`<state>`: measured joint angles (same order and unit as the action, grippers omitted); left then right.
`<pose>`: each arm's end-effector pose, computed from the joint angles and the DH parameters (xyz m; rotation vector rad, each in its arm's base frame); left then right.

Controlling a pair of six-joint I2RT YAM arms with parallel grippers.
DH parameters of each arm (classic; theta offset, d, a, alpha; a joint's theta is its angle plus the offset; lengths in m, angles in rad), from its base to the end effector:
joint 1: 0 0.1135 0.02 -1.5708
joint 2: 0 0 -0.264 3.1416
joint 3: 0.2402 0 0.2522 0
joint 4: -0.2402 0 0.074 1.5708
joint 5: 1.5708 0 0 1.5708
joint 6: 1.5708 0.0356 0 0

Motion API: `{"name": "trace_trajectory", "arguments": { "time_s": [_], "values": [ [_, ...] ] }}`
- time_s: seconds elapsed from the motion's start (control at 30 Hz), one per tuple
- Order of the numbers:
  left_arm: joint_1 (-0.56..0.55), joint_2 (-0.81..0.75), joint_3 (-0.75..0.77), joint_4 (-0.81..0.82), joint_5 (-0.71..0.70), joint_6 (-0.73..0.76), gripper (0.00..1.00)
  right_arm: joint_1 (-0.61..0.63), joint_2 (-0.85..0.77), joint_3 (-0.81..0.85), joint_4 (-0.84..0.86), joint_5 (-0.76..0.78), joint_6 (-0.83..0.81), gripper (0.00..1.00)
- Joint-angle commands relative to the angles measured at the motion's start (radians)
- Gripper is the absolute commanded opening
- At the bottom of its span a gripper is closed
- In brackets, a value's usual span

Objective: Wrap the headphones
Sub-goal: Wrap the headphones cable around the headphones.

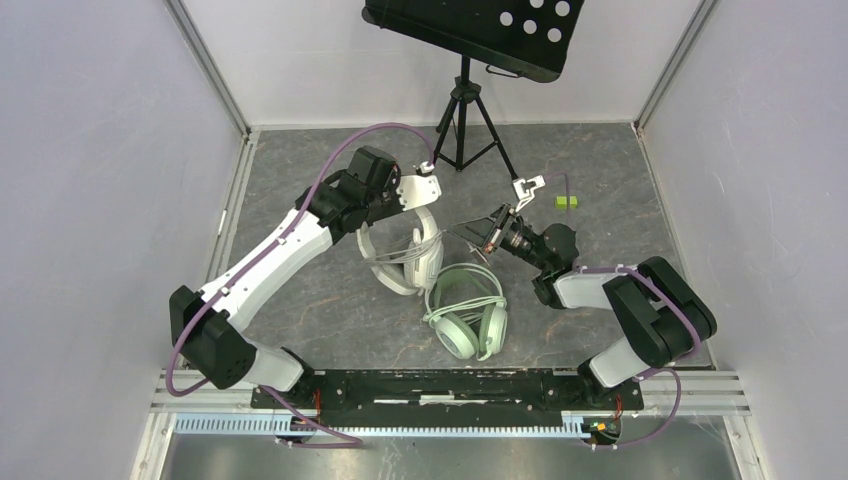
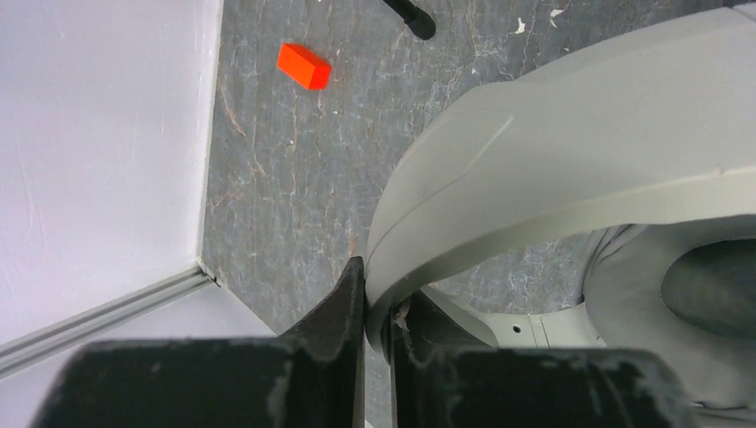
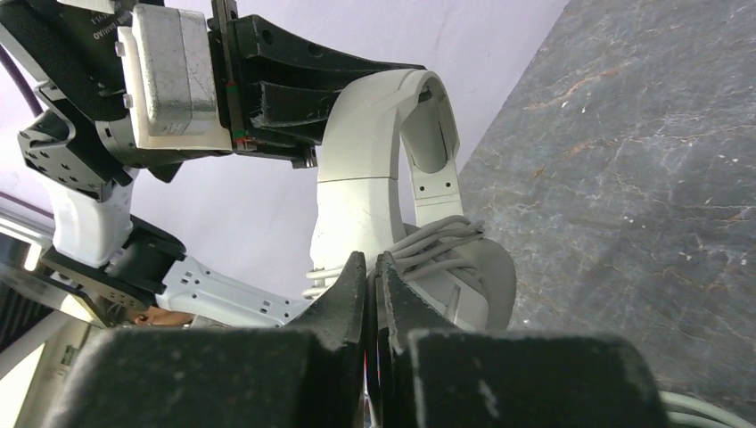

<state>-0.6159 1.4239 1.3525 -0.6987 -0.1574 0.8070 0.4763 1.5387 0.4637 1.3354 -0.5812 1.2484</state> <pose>0.2549 -0.1736 0.3410 1.4716 1.8268 0.2787 0.2408 0.1462 0.2172 0.0241 1.6133 1.7785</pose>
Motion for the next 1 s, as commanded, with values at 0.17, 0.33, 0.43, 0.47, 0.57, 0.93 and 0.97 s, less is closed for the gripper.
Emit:
{"name": "trace_trajectory", "arguments": {
  "time_s": [0.17, 0.33, 0.43, 0.47, 0.57, 0.93, 0.97],
  "values": [
    [-0.021, -0.003, -0.003, -0.035, -0.184, -0.126, 0.02, 0.080, -0.019, 0.044, 0.147, 0.099, 0.064, 0.00],
    [-0.030, 0.008, 0.005, -0.035, -0.287, -0.274, 0.02, 0.102, -0.021, 0.017, 0.171, 0.271, 0.154, 0.07],
    [-0.031, 0.010, 0.027, -0.053, -0.353, -0.361, 0.02, 0.120, -0.031, 0.026, 0.120, 0.350, 0.143, 0.00],
    [-0.033, 0.010, 0.038, -0.059, -0.379, -0.400, 0.02, 0.128, -0.031, 0.028, 0.110, 0.374, 0.144, 0.00],
    [-0.039, 0.020, 0.081, -0.109, -0.424, -0.498, 0.02, 0.150, -0.032, 0.056, 0.062, 0.444, 0.141, 0.00],
    [-0.076, 0.105, 0.177, -0.312, -0.572, -0.773, 0.02, 0.251, -0.053, 0.212, -0.210, 0.620, 0.012, 0.12],
    [-0.076, 0.108, 0.178, -0.315, -0.579, -0.783, 0.02, 0.258, -0.056, 0.227, -0.235, 0.629, -0.006, 0.13]
  ]
}}
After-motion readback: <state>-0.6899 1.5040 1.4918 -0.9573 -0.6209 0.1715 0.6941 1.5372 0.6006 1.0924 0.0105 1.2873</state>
